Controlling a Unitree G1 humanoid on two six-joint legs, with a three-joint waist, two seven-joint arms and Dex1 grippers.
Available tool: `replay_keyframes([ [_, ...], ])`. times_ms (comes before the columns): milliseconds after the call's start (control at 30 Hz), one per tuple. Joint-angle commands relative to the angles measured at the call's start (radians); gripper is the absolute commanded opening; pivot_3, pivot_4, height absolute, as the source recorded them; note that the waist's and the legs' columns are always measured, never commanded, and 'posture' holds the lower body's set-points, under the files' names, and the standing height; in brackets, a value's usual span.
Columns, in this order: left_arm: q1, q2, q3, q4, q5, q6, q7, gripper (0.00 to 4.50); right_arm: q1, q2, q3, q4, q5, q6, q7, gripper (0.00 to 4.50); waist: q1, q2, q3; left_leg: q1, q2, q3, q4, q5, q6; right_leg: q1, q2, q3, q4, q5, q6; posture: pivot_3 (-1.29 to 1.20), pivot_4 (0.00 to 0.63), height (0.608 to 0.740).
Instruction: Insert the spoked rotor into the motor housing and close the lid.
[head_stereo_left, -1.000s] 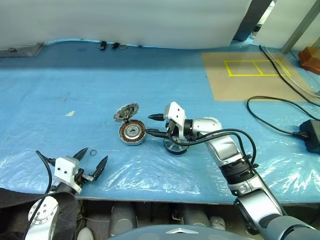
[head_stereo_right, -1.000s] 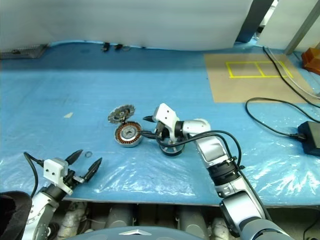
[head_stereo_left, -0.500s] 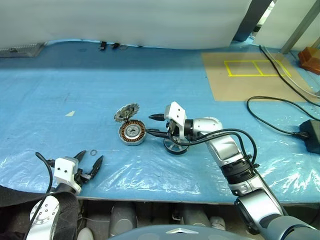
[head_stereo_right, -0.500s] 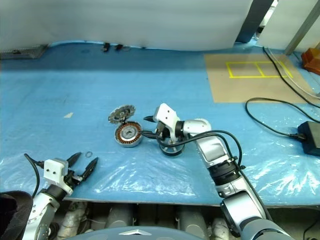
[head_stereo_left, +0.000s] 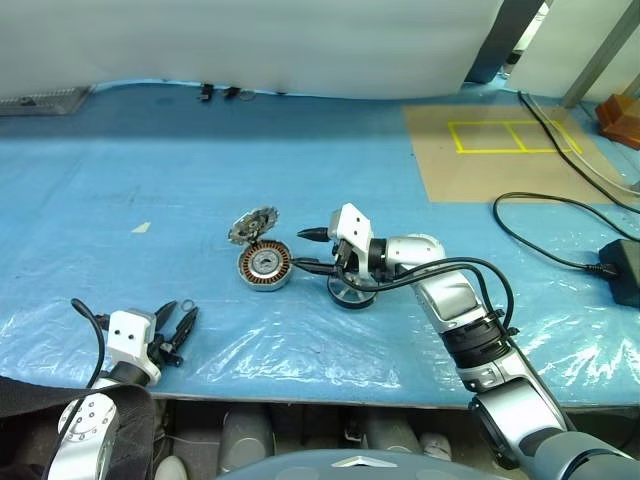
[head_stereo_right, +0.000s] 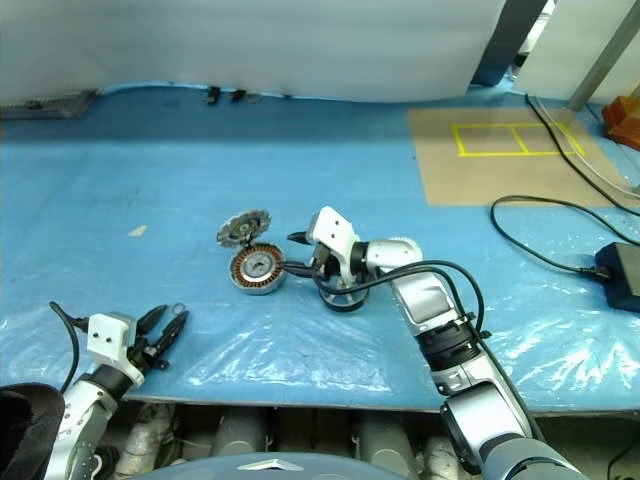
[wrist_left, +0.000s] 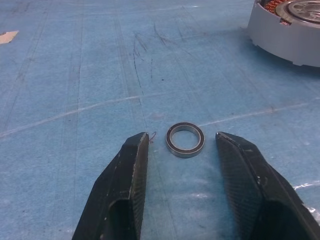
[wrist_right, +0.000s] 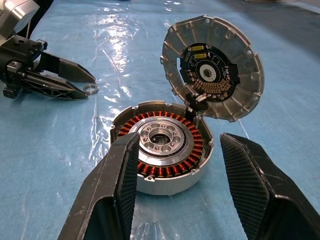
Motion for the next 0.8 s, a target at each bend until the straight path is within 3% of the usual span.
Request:
replay_keyframes([
  [33, 0.008, 0.012, -0.007, 0.033, 0.021, 0.032, 0.008, 2.2, -0.005, 0.001, -0.004, -0.028, 0.02, -0.012, -0.004, 2.61, 0.0, 0.0, 0.0, 0.0, 0.0, 0.0, 0.0, 0.0, 0.0, 0.0, 0.0, 0.0, 0.0, 0.0, 0.0, 0.0, 0.15, 0.74],
  [133, 0.006, 0.009, -0.005, 0.052, 0.019, 0.034, 0.008, 1.83, -0.006, 0.002, -0.003, -0.027, 0.019, -0.014, -0.004, 2.61, 0.0, 0.001, -0.001, 0.001, 0.0, 0.0, 0.0, 0.0, 0.0, 0.001, 0.0, 0.0, 0.0, -0.001, 0.002, 0.0, 0.15, 0.74],
  [267, 0.005, 0.008, -0.005, 0.055, 0.016, 0.042, 0.009, 0.77, -0.004, 0.003, -0.003, -0.028, 0.02, -0.015, -0.004, 2.61, 0.0, 0.003, -0.001, 0.002, 0.0, 0.0, 0.0, 0.0, 0.0, 0.002, 0.0, 0.0, 0.0, -0.002, 0.004, 0.0, 0.15, 0.74],
  [567, -0.016, 0.023, -0.031, -0.04, -0.099, 0.032, -0.134, 0.77, 0.008, -0.004, -0.035, -0.034, 0.049, 0.006, -0.004, 2.61, 0.001, 0.003, -0.002, 0.001, 0.0, 0.0, 0.0, 0.0, 0.0, 0.002, 0.0, 0.0, 0.0, -0.002, 0.003, 0.0, 0.15, 0.74],
  [800, -0.151, 0.08, -0.05, -0.122, -0.169, 0.124, -0.196, 0.77, 0.053, -0.063, -0.068, -0.069, 0.09, 0.012, 0.015, 2.61, 0.01, 0.003, -0.002, 0.001, 0.0, 0.0, 0.0, 0.0, 0.0, 0.0, 0.0, -0.002, 0.0, 0.001, -0.002, 0.0, 0.15, 0.74],
])
